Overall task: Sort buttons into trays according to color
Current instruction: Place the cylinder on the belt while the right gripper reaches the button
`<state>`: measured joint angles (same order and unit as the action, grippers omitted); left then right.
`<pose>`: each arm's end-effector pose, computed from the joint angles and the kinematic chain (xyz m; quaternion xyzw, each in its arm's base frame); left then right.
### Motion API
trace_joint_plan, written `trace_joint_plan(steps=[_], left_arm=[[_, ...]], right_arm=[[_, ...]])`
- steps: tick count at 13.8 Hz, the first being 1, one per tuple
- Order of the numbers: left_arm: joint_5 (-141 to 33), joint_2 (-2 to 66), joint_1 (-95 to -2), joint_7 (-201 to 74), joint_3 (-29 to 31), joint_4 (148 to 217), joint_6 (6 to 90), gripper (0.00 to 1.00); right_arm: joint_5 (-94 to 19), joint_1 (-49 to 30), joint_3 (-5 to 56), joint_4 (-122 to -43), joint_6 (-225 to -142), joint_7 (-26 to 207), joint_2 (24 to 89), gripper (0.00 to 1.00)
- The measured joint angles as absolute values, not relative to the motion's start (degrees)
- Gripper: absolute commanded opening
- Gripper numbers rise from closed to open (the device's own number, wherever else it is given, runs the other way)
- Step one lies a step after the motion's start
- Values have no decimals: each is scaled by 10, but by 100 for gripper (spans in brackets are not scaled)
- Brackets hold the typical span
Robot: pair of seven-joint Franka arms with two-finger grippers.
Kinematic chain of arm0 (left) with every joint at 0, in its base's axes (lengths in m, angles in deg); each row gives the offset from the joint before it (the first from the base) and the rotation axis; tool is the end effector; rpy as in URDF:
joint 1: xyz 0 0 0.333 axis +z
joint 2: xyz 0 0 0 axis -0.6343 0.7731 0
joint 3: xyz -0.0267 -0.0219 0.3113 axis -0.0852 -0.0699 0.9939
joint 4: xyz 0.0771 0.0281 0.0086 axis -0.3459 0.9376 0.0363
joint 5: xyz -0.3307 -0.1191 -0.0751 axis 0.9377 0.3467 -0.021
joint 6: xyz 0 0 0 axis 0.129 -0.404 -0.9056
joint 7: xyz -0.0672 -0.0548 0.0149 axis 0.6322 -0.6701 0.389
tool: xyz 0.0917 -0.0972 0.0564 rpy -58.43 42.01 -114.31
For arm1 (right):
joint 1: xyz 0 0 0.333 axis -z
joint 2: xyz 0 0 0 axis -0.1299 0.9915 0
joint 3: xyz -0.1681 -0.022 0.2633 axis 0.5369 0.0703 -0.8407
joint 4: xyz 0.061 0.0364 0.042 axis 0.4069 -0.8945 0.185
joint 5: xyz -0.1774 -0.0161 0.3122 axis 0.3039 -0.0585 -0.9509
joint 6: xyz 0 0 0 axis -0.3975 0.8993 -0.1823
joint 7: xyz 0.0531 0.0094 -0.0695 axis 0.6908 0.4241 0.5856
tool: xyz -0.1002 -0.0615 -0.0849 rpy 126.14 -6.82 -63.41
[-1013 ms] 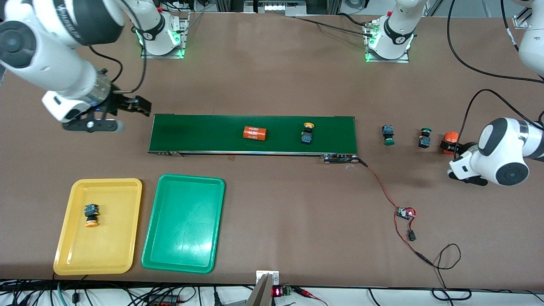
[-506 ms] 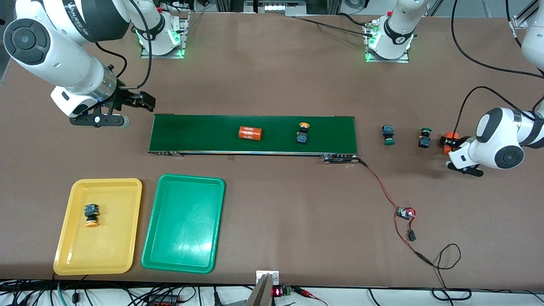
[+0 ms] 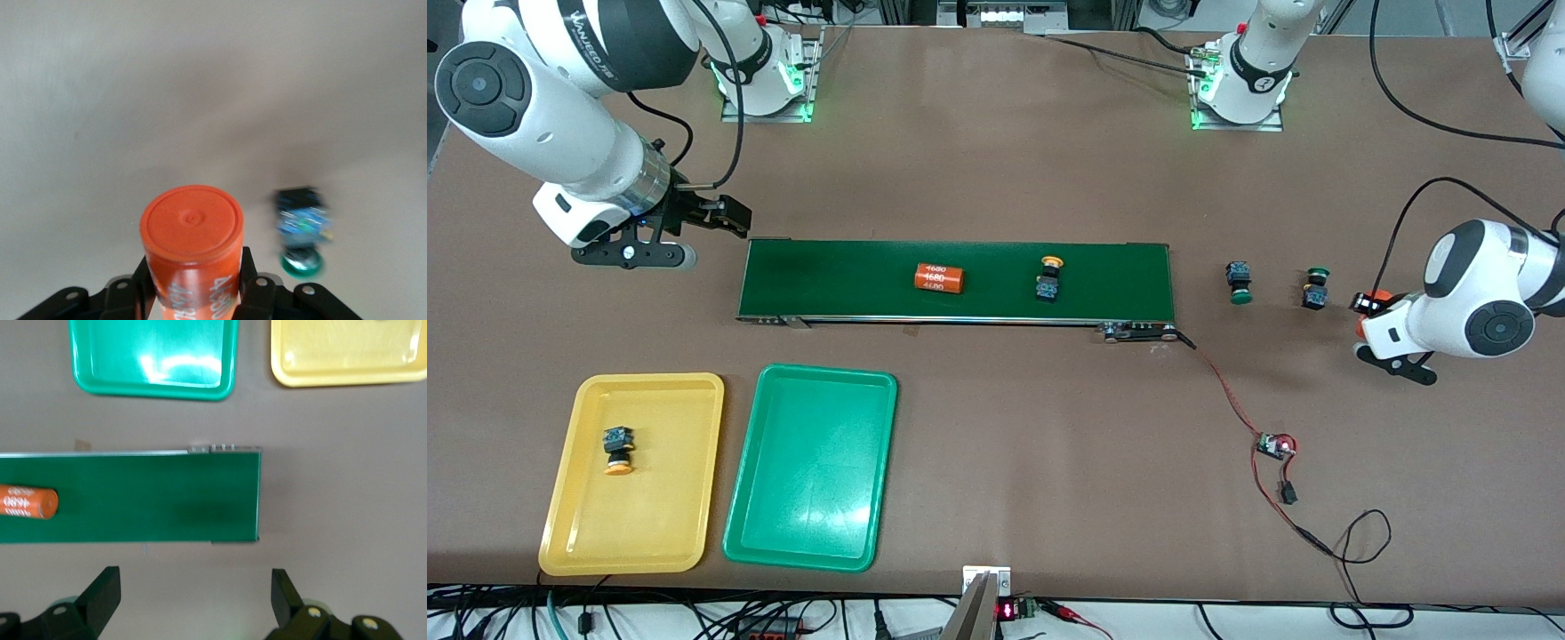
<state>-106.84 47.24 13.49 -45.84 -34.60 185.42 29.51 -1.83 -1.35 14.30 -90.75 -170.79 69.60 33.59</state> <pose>0.5530 0.1120 0.2342 -0.9443 0.2523 0.2051 0.0506 0.5016 0.1321 0.4618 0.9987 -0.0144 -0.0492 0.0021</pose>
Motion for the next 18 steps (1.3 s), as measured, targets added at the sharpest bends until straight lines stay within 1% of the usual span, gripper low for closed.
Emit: trace_joint_plan(steps=[1, 2, 3, 5, 8, 11, 13, 16, 17, 18], left_arm=[[-1068, 468, 134, -411, -381, 1849, 276, 16], [-1068, 464, 131, -360, -408, 1848, 270, 16], [-1068, 464, 126, -312, -430, 1848, 269, 14], [-1059, 467, 92, -254, -451, 1849, 269, 12], [-1048, 477, -4, -236, -456, 1849, 272, 12], [-1045, 483, -95, -240, -456, 1841, 288, 11], [-1039, 484, -128, -248, -453, 1841, 310, 11], [-1038, 497, -158, -290, -446, 1847, 317, 11], [-1038, 500, -173, -296, -435, 1849, 317, 12], [-1038, 503, -192, -301, -421, 1851, 316, 16]], right_arm=[[-26, -14, 142, -942, -1746, 696, 320, 100], [-32, -14, 137, -979, -1781, 696, 304, 100], [-36, -14, 125, -1014, -1814, 694, 288, 100], [-38, -14, 93, -1061, -1859, 661, 267, 100], [-38, -15, 50, -1101, -1919, 605, 260, 100], [-38, -16, 11, -1122, -1958, 561, 275, 100], [-38, -16, -13, -1125, -1992, 539, 298, 100], [-38, -20, -33, -1126, -2041, 504, 337, 100], [-38, -26, -35, -1126, -2051, 491, 347, 100], [-36, -34, -36, -1126, -2058, 478, 356, 100]])
